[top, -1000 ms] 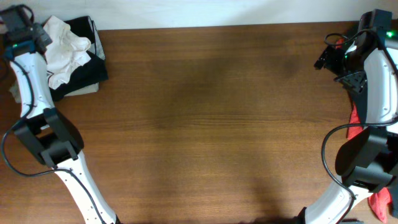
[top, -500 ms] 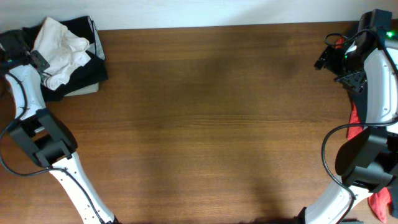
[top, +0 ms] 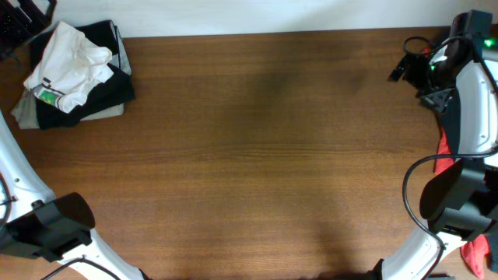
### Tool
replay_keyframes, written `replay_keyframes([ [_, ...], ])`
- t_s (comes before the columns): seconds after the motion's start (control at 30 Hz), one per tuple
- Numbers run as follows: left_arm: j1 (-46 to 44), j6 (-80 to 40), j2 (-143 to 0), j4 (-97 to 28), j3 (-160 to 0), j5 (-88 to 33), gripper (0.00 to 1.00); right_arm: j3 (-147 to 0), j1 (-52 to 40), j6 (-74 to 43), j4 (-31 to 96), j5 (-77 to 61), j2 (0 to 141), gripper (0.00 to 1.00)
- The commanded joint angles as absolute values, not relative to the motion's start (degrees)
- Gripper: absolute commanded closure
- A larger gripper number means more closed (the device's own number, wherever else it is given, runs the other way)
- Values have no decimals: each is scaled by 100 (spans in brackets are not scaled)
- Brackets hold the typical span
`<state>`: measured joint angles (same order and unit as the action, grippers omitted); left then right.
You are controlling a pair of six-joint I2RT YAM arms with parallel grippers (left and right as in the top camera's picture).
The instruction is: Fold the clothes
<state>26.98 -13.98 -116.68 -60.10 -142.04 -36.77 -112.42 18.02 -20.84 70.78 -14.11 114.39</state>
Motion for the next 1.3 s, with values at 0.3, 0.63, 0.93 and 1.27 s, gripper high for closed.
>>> replay_keyframes([
  [0.3,2718,-1409,-11627,-6654,-14243,-3922,1,-11408,1828,-1544,9585,-2676,8071,1],
  [0.63,2718,-1409,-11627,-6654,-14243,-3922,1,-11391,1828,-1542,9730,-2652,7474,1],
  [0.93,2724,-1409,-11627,-6654,-14243,-3922,1,-10984,1323,-1332,9548,-2010,7133,1],
  [1.27,2727,-1409,-11627,-6654,-14243,-3922,1,-4132,416,-1352,4268,-1752,2707,1],
])
